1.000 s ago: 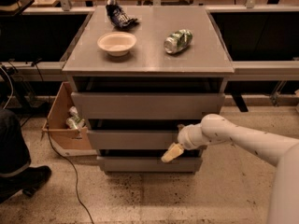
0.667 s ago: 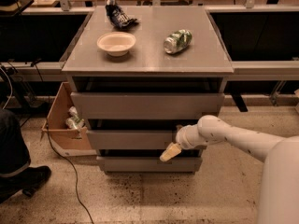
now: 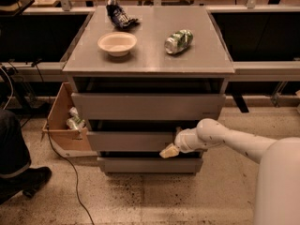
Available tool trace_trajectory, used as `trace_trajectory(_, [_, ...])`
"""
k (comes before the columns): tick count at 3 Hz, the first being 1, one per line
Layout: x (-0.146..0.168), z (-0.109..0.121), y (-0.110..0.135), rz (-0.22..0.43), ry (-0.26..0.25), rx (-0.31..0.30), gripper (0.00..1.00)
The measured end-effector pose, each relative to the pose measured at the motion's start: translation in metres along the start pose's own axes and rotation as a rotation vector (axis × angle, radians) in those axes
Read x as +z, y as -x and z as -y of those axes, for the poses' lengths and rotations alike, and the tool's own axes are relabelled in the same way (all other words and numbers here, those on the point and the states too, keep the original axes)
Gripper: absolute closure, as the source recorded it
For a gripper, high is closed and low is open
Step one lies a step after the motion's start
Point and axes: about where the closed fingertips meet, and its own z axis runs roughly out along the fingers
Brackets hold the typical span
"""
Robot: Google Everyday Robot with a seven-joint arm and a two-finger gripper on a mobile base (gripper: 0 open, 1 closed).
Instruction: Open middle drawer
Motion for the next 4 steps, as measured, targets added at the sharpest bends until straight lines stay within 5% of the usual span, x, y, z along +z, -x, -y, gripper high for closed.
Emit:
trace_trajectory(2, [-0.011, 0.001, 0.008, 0.000, 0.000, 0.000, 0.85])
trace_trajectory(3, [-0.014, 0.001, 0.009, 0.000, 0.000, 0.000, 0.87])
trace_trajectory(4, [-0.021, -0.007, 0.007, 0.001, 0.019, 0.003, 0.64])
